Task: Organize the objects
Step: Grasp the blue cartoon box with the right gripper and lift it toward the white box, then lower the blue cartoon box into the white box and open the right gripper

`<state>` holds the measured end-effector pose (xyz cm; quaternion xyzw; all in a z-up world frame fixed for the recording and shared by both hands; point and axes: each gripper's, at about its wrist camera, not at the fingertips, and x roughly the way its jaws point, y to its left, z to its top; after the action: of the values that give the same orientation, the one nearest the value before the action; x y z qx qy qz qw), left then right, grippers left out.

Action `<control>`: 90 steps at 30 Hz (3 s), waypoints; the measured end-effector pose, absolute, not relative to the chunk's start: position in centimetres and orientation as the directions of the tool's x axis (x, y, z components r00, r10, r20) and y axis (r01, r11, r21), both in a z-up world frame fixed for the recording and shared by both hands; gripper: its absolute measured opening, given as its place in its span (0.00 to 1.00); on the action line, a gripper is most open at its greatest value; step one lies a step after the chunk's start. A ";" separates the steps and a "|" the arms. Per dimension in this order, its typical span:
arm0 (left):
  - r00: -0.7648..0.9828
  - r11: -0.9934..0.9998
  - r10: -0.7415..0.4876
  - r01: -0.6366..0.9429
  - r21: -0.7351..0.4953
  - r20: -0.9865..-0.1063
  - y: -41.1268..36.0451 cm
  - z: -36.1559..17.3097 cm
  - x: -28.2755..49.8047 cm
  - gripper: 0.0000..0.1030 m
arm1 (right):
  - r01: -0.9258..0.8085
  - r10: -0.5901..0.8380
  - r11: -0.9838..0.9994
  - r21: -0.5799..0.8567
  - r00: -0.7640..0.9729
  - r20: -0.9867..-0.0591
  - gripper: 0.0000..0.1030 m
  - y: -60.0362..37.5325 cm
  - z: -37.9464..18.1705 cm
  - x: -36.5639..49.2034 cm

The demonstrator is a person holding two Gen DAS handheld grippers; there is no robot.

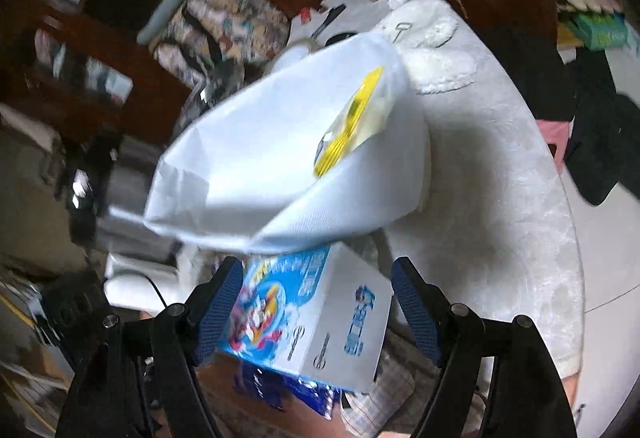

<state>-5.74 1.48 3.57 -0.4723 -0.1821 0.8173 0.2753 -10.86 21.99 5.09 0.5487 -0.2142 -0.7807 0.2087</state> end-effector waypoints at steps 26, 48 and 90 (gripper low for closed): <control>-0.589 -0.797 0.597 -0.359 -0.486 -0.545 2.8 10.6 -2.4 0.70 | 0.224 -0.550 -0.832 0.507 -0.444 -0.707 0.85 18.1 11.8 -6.7; -0.719 -0.867 0.464 -0.250 -0.430 -0.518 1.5 7.5 -12.1 0.67 | 0.319 -0.757 -0.577 0.752 -0.556 -0.344 0.88 20.7 5.8 -17.2; -0.910 -0.993 0.114 -0.087 -0.085 -0.398 1.1 5.5 0.3 0.35 | 0.257 -0.414 -0.902 0.347 -0.742 -0.526 0.85 23.4 3.0 -2.8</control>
<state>0.28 1.13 5.52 -0.2053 -0.0327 0.9768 0.0513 -2.82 23.42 3.00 0.3096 -0.1268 -0.9247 0.1815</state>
